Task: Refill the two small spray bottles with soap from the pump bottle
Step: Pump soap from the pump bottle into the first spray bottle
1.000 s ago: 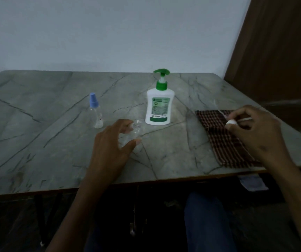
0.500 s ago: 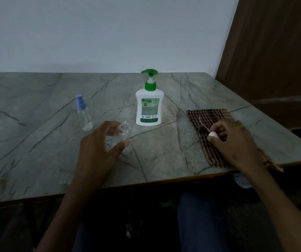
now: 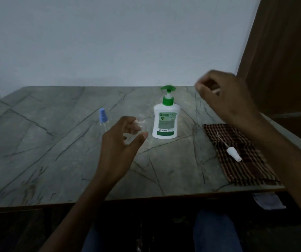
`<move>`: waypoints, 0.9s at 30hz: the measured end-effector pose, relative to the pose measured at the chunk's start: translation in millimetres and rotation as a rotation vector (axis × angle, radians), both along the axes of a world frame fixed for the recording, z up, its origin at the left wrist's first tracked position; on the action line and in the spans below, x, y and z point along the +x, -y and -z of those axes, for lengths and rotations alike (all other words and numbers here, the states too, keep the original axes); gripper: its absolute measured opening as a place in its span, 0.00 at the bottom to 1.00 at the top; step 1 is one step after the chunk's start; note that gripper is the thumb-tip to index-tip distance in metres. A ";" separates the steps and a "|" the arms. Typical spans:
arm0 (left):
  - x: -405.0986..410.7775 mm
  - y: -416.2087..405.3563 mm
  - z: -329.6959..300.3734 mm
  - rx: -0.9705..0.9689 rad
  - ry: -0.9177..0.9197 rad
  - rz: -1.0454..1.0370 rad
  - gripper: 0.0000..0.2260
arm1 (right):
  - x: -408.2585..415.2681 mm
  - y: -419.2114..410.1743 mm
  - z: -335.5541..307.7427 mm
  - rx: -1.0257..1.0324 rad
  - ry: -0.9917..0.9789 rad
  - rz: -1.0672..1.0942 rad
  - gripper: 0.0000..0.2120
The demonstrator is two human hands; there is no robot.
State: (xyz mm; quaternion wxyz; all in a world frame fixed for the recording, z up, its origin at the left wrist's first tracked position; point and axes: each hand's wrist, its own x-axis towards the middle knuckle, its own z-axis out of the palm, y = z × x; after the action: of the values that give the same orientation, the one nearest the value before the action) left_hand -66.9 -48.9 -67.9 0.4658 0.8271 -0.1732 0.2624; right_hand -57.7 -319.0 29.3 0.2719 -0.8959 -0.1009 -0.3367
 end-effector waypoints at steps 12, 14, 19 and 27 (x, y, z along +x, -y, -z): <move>77.3 27.1 -9.6 0.071 0.306 0.021 0.18 | 139.0 -70.8 -36.6 0.086 -0.246 -0.067 0.16; 83.1 28.9 -9.0 0.065 0.326 0.028 0.18 | 143.8 -70.7 -30.1 0.136 -0.271 -0.049 0.16; 88.1 32.4 -4.0 0.062 0.321 0.034 0.18 | 147.0 -73.1 -19.8 0.183 -0.286 -0.040 0.16; 95.2 29.8 -2.3 0.017 0.256 0.015 0.20 | 155.7 -71.7 -11.2 0.224 -0.331 -0.060 0.15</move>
State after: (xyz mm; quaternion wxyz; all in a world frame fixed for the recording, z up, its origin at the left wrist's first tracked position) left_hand 28.3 -78.7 -65.6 0.4348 0.7894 -0.2399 0.3609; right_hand 98.0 -247.3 40.5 0.3925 -0.8998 -0.0433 -0.1855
